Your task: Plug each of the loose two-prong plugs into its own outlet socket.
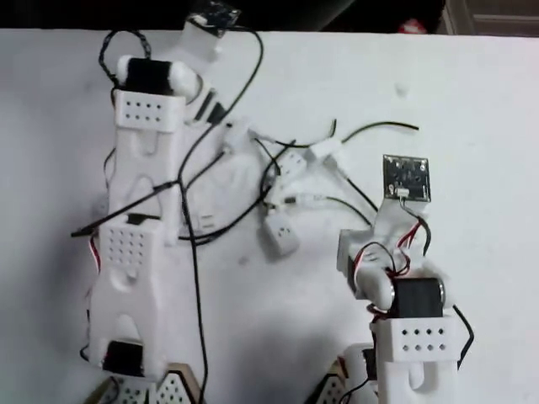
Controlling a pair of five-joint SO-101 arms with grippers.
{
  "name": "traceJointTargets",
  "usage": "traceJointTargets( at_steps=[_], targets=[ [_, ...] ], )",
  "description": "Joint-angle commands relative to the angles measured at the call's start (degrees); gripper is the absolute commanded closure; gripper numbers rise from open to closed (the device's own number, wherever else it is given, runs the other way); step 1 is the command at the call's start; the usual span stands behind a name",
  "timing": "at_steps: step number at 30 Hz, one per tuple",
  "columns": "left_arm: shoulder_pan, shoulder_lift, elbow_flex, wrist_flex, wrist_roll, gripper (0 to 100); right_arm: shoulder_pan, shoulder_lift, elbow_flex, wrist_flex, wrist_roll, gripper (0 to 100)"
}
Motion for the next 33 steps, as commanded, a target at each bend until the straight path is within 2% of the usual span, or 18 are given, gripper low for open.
traceJointTargets(
  at_steps=[1, 9, 14, 20, 23, 28, 33],
  targets=[
    [-2.15, -5.23, 5.63, 0.35, -2.73, 76, -0.57, 0.22, -0.35, -1.10, -0.62, 73.0],
    [0.48, -25.98, 35.52, -0.09, -5.63, 76, -0.57, 0.31, -0.35, -1.19, -0.26, 73.0],
    [1.89, -34.68, 49.58, -0.62, -6.77, 76, -0.57, 0.31, -0.35, -1.19, -0.26, 73.0],
    [-2.42, -38.02, 62.07, -2.11, -28.13, 76, -0.57, 0.31, -0.18, -1.27, -0.26, 73.0],
    [-5.67, -38.02, 68.31, -5.19, -35.96, 76, -0.57, 0.31, -0.18, -1.27, -0.26, 73.0],
    [-8.66, -38.46, 78.95, -12.22, -44.22, 76, -0.57, 0.31, -0.18, -1.27, -0.26, 73.0],
    [-8.84, -38.55, 85.19, -16.00, -45.89, 76, -0.57, 0.31, -0.18, -1.27, -0.26, 73.0]
  ],
)
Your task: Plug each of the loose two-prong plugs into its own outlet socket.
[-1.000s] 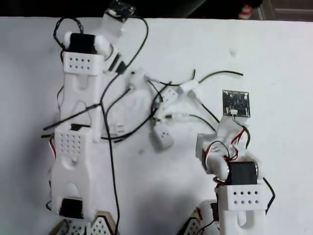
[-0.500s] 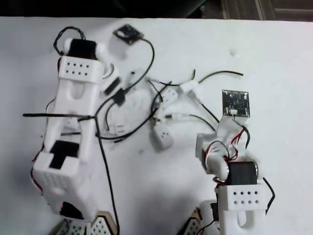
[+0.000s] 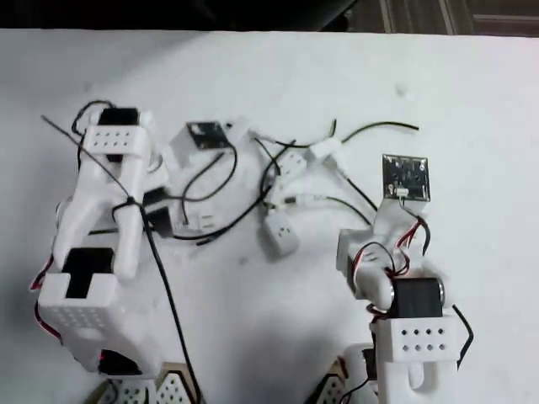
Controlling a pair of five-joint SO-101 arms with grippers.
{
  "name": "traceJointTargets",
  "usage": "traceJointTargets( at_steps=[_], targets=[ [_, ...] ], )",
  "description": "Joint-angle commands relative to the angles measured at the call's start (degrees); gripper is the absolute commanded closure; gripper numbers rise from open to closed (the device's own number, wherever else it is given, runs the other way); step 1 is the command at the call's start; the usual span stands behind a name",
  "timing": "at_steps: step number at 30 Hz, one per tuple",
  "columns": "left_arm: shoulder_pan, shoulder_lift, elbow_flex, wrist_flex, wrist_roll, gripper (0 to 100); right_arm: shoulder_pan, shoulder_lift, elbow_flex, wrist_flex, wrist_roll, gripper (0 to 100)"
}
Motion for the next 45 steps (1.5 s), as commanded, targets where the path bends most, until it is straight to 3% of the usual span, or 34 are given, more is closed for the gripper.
traceJointTargets(
  at_steps=[1, 7, 10, 18, 23, 26, 32, 39, 45],
  targets=[
    [-0.48, -4.00, 3.43, -2.81, -1.32, 76, -0.31, 0.31, -0.18, -1.01, -0.26, 73.0],
    [-0.13, -4.00, 3.87, -2.90, -0.79, 76, -0.31, 0.31, -0.18, -1.10, -0.18, 73.0],
    [3.21, -4.00, 3.43, -3.78, 4.75, 76, -0.22, 0.31, -0.18, -1.10, -0.18, 73.0],
    [18.51, -4.00, 3.25, -10.99, 33.93, 76, 0.48, -0.22, -0.44, -1.10, -0.53, 73.0],
    [25.10, -4.00, 3.25, -15.65, 50.46, 76, 6.37, -0.22, -2.90, -0.92, -0.53, 72.8],
    [27.56, -3.47, 3.25, -18.73, 56.44, 76, 10.33, -0.22, -4.57, -0.84, -0.53, 72.9],
    [30.37, -2.07, 3.78, -24.62, 62.24, 76, 11.91, -0.22, -4.75, -0.92, -0.26, 72.9],
    [33.36, 8.92, 3.16, -31.03, 66.73, 76, 12.00, -0.22, -4.75, -0.84, -0.18, 72.9],
    [35.03, 10.15, -1.41, -21.80, 66.90, 76, 12.09, -0.22, -4.75, -0.84, -0.18, 72.9]
  ],
)
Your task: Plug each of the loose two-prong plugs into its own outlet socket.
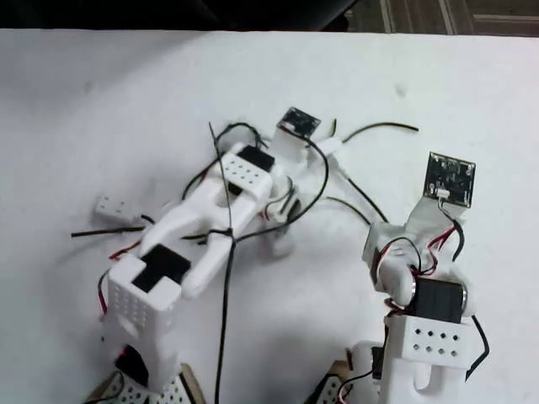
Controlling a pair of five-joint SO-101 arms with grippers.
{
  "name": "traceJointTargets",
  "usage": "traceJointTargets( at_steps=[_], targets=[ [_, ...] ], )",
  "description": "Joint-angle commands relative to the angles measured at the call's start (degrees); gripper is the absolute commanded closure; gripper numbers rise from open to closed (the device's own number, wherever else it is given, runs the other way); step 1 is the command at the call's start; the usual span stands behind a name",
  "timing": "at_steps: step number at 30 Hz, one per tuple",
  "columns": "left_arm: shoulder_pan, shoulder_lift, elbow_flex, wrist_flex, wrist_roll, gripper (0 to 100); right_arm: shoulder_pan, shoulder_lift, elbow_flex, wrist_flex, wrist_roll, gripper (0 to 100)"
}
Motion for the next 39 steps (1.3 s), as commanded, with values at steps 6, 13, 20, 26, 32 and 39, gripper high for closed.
traceJointTargets(
  at_steps=[6, 13, 20, 26, 32, 39],
  targets=[
    [5.05, 0.57, -2.02, 14.24, 0.35, 79, 0.84, -0.22, -2.46, -0.84, -0.18, 72.9],
    [5.58, 0.31, -2.02, 21.63, 0.18, 96, 0.84, -0.22, -2.46, -0.84, -0.18, 72.9],
    [4.53, -2.51, -2.02, 25.67, 0.09, 98, 0.84, -0.22, -2.46, -0.84, -0.18, 72.9],
    [3.30, -18.42, 2.64, 26.11, 0.00, 98, 0.84, -0.22, -2.46, -0.84, -0.18, 72.9],
    [2.59, -33.54, 10.64, 25.32, -7.74, 98, 0.75, -0.22, -2.46, -0.84, -0.18, 72.9],
    [4.09, -36.44, 21.19, 25.23, -17.76, 95, 0.66, -0.22, -2.46, -0.75, -0.18, 72.9]
  ],
)
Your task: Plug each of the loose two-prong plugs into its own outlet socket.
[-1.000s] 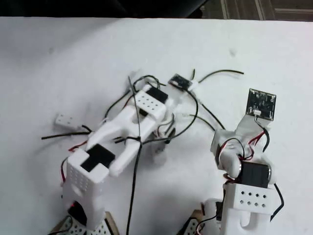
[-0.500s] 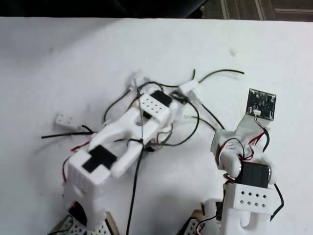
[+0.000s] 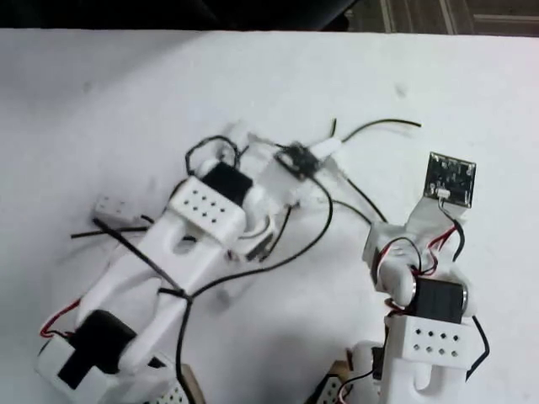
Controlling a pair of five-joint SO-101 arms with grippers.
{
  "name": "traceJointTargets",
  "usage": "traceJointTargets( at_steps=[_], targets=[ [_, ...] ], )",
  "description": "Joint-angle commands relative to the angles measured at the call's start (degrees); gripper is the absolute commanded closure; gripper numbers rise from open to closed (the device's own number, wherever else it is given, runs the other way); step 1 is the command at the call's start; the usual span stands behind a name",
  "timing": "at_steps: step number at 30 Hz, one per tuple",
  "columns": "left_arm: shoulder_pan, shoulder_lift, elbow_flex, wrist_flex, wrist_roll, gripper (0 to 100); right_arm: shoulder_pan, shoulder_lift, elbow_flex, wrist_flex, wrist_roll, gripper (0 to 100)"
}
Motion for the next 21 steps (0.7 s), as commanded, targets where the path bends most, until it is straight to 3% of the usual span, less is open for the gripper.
traceJointTargets(
  at_steps=[1, 7, 21],
  targets=[
    [1.01, -3.12, 5.27, -0.79, -5.63, 92, 0.66, -0.22, -2.46, -0.75, -0.18, 72.9],
    [1.01, -3.12, 10.64, -4.84, -5.63, 79, 0.66, -0.22, -2.37, -0.75, -0.18, 72.9],
    [1.01, -3.56, 30.07, -29.80, -6.07, 79, 0.57, -0.22, -2.20, -0.75, -0.18, 72.9]
  ],
)
